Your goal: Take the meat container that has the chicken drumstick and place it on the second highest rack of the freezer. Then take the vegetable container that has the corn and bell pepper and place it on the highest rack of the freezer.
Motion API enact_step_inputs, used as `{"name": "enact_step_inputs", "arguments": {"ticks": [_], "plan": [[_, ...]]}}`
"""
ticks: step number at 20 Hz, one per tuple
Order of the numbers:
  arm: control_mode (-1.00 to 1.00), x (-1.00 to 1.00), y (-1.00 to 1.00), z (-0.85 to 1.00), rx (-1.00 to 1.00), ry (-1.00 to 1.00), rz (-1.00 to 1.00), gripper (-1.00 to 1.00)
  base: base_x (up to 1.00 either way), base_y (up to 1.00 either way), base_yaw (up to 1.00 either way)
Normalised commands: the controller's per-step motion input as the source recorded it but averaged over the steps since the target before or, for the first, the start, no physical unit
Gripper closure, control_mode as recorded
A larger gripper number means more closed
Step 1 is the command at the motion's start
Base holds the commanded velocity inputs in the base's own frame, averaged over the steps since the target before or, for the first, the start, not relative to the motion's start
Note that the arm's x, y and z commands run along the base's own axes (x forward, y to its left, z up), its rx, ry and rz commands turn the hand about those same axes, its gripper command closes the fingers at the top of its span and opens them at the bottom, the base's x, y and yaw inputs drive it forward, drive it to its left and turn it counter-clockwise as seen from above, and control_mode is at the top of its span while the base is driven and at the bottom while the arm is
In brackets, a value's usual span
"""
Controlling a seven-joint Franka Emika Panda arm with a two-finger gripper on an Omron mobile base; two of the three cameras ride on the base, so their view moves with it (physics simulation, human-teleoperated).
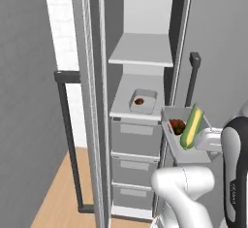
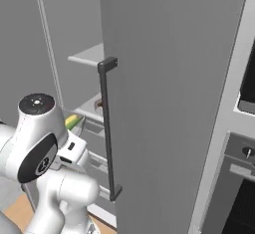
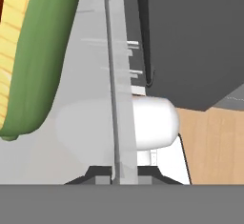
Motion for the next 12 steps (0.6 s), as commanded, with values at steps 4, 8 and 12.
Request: {"name": "enact_step_inputs", "arguments": {"ticks": [4, 8, 12], "plan": [[1.0, 0.0, 0.0, 0.0, 0.0, 0.0, 0.0, 1.0, 0.36, -0.01, -0.16], [1.0, 0.0, 0.0, 0.0, 0.0, 0.0, 0.0, 1.0, 0.42, 0.02, -0.11], [1.0, 0.0, 0.0, 0.0, 0.0, 0.0, 0.0, 1.0, 0.29, 0.29, -0.03]]}}
